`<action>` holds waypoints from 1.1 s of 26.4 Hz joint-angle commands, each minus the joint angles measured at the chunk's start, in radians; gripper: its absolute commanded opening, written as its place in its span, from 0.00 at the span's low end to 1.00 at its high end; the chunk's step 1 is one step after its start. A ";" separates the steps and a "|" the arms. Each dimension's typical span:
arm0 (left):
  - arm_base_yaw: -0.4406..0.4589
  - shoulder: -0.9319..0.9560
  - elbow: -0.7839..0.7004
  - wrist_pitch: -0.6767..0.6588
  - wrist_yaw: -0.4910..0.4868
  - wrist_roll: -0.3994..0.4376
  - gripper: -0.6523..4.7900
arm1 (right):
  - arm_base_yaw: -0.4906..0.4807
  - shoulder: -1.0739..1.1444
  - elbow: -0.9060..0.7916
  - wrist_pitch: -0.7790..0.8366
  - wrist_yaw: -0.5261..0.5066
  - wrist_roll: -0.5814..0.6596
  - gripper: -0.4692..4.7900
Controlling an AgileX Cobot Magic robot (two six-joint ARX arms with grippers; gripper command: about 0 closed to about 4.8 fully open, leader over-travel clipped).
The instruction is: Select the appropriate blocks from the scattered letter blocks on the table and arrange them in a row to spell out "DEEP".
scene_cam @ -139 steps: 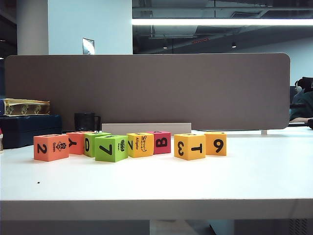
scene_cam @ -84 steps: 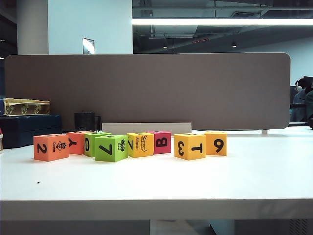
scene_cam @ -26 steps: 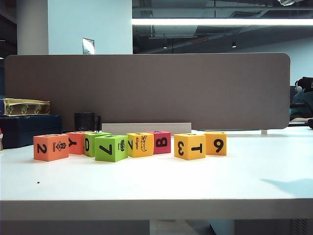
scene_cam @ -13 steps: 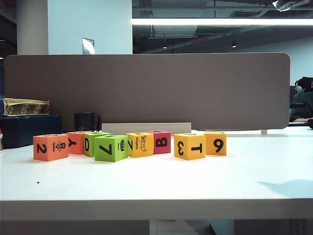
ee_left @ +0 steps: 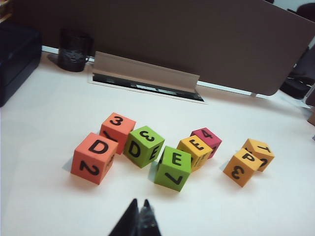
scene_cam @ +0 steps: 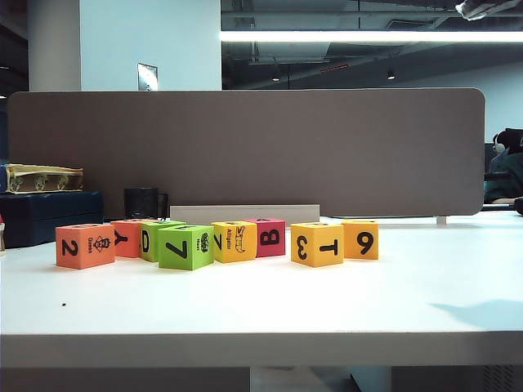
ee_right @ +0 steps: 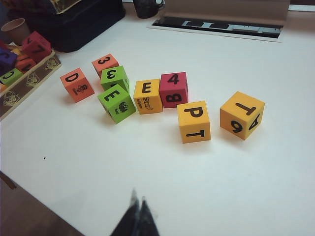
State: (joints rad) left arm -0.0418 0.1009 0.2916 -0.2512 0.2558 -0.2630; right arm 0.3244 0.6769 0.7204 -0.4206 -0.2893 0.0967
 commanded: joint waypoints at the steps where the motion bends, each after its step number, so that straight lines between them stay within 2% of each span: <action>1: -0.002 0.100 0.060 0.004 0.035 0.006 0.11 | 0.000 -0.001 0.007 0.006 -0.003 0.000 0.08; 9: -0.002 0.340 0.179 0.005 0.037 0.101 0.11 | 0.000 -0.001 0.007 0.005 -0.003 0.000 0.08; 23: -0.002 0.885 0.526 -0.004 0.076 0.103 0.12 | 0.000 -0.001 0.007 0.005 -0.003 0.000 0.08; 26: -0.002 1.009 0.608 -0.026 0.082 0.132 0.35 | 0.000 -0.001 0.007 0.005 -0.003 0.000 0.08; 27: -0.002 1.033 0.623 -0.027 0.082 0.138 0.40 | 0.000 -0.001 0.007 0.005 -0.003 0.000 0.08; 29: -0.002 1.069 0.644 -0.027 0.082 0.157 0.43 | 0.000 -0.001 0.007 0.005 -0.003 0.000 0.08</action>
State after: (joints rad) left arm -0.0418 1.1545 0.9207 -0.2790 0.3309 -0.1337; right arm 0.3241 0.6769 0.7204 -0.4274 -0.2893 0.0967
